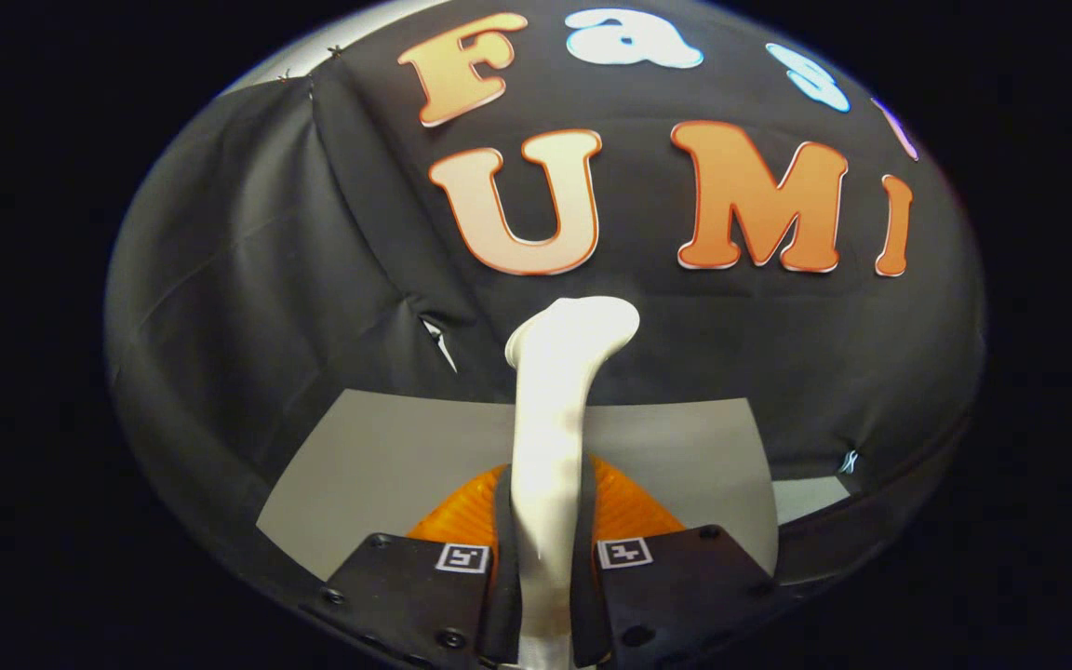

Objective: Iron the clothes twice with a garment steamer, once on the left side and once on the right side.

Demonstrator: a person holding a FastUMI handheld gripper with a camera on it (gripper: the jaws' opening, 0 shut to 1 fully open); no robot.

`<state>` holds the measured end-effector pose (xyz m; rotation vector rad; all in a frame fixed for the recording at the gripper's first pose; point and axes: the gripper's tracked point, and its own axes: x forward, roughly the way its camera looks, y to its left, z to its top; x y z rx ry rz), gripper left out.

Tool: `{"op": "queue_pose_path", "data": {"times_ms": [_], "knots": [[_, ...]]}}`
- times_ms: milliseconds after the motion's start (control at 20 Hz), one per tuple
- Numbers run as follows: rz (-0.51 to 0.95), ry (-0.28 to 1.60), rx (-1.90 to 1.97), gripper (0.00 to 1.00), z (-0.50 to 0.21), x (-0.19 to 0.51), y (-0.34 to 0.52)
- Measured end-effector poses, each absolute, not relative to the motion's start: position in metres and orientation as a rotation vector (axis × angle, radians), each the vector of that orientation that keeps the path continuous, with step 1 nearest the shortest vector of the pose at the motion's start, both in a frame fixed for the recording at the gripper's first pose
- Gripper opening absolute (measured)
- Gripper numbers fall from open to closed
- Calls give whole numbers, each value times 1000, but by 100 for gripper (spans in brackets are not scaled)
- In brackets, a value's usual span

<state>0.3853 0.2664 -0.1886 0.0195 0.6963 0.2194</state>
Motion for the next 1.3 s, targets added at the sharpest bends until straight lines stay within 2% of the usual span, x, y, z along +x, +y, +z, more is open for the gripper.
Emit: {"op": "queue_pose_path", "data": {"times_ms": [400,800,1000,1300], "knots": [[234,468,79,28,-124,297,211],[276,260,58,28,-16,187,146],[270,227,59,28,7,131,94],[238,151,66,28,43,85,22]]}}
